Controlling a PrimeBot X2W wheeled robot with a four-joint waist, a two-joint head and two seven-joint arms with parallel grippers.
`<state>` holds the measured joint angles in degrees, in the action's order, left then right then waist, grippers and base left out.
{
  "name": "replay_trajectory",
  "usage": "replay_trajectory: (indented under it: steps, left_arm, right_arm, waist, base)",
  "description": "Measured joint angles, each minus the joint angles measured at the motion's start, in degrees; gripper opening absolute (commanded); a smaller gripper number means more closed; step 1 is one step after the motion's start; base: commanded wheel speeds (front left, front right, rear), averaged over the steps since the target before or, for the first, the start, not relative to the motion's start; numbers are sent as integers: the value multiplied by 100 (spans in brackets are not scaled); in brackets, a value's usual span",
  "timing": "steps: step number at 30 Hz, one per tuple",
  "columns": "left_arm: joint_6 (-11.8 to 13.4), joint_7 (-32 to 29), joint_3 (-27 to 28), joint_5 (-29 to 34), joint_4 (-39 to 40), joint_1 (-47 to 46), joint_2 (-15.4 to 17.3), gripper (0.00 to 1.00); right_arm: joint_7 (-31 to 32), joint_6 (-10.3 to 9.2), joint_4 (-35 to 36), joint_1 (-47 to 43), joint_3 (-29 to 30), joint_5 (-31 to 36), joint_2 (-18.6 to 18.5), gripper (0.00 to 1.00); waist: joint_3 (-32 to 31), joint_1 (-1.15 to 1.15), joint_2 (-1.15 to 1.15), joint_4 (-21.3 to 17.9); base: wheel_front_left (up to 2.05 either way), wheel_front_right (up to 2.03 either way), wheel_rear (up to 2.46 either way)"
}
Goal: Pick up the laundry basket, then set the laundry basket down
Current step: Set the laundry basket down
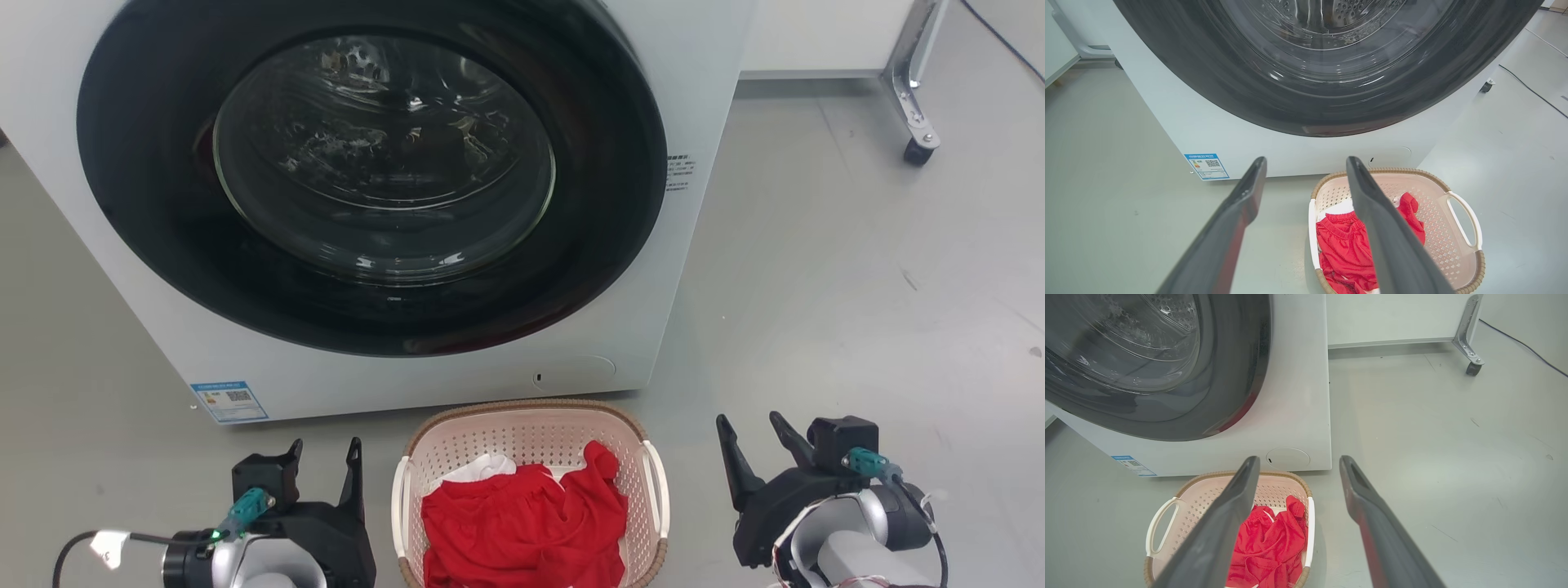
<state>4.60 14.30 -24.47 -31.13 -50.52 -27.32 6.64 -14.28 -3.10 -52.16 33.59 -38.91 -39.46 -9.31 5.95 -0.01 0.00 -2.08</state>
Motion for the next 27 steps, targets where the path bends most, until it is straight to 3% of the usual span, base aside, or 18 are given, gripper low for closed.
replay_trajectory:
  steps: [17,27]
  left_arm:
    - [202,1,272,656,2127,1752,158,100]
    - [250,1,576,810,2949,2446,182,100]
  right_arm:
    - [0,-346,1946,-1608,516,619,-416,100]
    - [-1,-396,2872,-2274,880,904,-564,100]
  waist:
    - [-620,0,1,-60]
    - [-777,0,0,-20]
  base:
    - [0,0,0]
    - [0,0,0]
